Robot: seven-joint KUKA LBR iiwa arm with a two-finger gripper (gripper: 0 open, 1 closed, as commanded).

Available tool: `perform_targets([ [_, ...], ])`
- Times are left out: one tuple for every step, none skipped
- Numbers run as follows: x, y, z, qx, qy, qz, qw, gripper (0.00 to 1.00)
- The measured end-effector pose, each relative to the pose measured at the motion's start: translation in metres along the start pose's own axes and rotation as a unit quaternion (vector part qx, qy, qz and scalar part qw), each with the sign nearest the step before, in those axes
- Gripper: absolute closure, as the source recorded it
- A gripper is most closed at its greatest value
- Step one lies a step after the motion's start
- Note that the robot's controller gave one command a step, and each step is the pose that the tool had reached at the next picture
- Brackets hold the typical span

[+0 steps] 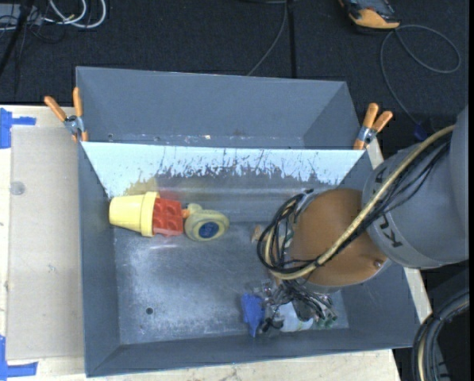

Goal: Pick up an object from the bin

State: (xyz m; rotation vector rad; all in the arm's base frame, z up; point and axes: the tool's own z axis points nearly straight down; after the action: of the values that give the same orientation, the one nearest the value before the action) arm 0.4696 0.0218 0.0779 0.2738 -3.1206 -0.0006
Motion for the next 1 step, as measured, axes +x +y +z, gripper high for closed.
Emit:
perform_targets([
  [0.0000, 0.0000, 0.0000, 0.000, 0.0000, 0.001, 1.0000, 1.00],
])
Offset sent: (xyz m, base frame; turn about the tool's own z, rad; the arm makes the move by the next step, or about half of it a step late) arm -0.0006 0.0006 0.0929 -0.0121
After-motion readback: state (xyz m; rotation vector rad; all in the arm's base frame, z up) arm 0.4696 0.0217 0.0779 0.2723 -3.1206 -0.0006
